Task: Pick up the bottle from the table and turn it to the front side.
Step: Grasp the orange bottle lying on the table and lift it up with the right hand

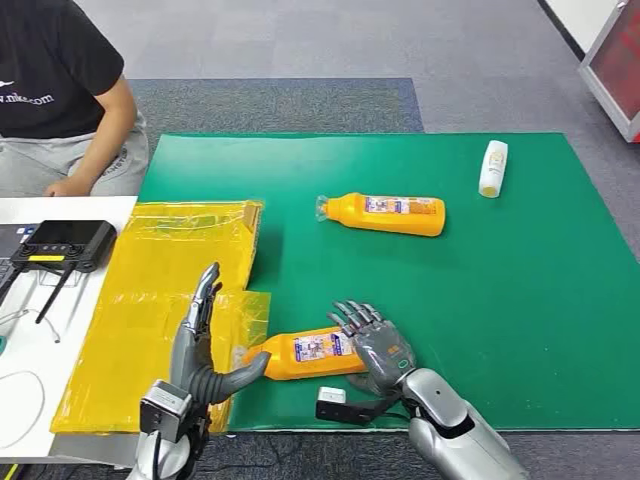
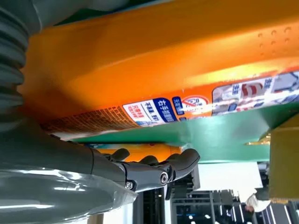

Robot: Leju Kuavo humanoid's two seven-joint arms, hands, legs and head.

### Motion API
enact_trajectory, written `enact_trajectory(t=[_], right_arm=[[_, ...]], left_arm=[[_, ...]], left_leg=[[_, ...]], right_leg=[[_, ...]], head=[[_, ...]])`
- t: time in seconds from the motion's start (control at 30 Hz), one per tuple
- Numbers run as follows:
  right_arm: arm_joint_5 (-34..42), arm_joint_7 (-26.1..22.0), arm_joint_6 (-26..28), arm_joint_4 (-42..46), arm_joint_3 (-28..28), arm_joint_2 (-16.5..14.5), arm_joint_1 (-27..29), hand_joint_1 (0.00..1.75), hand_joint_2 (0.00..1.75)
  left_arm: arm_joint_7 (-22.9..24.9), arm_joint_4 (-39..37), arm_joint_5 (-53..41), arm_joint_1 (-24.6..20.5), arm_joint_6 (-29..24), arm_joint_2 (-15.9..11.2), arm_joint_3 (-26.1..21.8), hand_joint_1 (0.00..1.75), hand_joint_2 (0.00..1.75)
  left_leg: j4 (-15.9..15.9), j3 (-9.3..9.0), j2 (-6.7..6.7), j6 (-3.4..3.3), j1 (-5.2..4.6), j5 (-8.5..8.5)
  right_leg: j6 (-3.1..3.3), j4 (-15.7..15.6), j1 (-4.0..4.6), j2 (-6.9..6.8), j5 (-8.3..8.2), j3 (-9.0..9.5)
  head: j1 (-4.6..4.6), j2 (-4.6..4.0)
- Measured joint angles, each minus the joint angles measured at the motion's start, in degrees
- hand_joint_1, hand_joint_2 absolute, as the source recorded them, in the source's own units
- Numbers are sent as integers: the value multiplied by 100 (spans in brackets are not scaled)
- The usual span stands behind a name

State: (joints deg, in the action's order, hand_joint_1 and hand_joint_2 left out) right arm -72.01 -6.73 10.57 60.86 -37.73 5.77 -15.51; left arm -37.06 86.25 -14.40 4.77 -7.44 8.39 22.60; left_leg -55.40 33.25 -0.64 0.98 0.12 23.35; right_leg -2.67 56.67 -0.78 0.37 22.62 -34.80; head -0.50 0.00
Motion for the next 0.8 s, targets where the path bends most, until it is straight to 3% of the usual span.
enact_trajectory(t=[0.07, 0.1, 0.2, 0.23, 0.33, 0.53, 0.8], right_arm=[[1, 3, -55, -51, -35, 9, -65, 8, 175], [1, 6, -105, -101, -69, 19, -128, 31, 175], [-7, 18, -216, -246, -178, 54, -307, 153, 175], [-13, 21, -234, -295, -217, 67, -360, 171, 175], [-12, 19, -247, -424, -307, 108, -485, 157, 175], [126, -96, -289, -669, -506, 185, -790, 175, 175], [367, -124, 89, -757, -608, 197, -775, 175, 175]], left_arm=[[-9, 0, -1, 0, -10, 0, -8, 0, 175], [-20, 0, -1, 1, -20, 0, -14, 0, 175], [-77, 0, 2, 3, -61, 0, -25, 0, 175], [-95, 0, 7, 3, -72, 0, -29, 0, 175], [-133, 0, 31, 7, -85, 0, -54, 0, 175], [-208, 0, 100, 10, -95, 0, -138, 0, 175], [-228, 0, 128, 10, -130, 0, -192, 0, 175]], left_leg=[[0, -2, 0, 1, 0, -1], [0, -3, 0, 1, 0, -2], [0, -5, 0, 4, 0, -8], [0, -5, 0, 4, 0, -11], [0, -4, 0, 1, 0, -17], [0, -2, 0, -3, -1, -27], [-1, 2, 0, -5, 0, -27]], right_leg=[[0, 0, 0, 1, -1, 1], [0, 0, 0, 1, -3, 2], [0, 0, 0, 2, -9, 3], [0, 0, 0, 2, -11, 3], [-1, 0, 0, 1, -16, 4], [-2, -1, -1, -1, -23, 5], [-4, -1, 0, -2, -21, 2]], head=[[0, 0], [0, 0], [1, 0], [1, 0], [1, 0], [0, 0], [1, 0]])
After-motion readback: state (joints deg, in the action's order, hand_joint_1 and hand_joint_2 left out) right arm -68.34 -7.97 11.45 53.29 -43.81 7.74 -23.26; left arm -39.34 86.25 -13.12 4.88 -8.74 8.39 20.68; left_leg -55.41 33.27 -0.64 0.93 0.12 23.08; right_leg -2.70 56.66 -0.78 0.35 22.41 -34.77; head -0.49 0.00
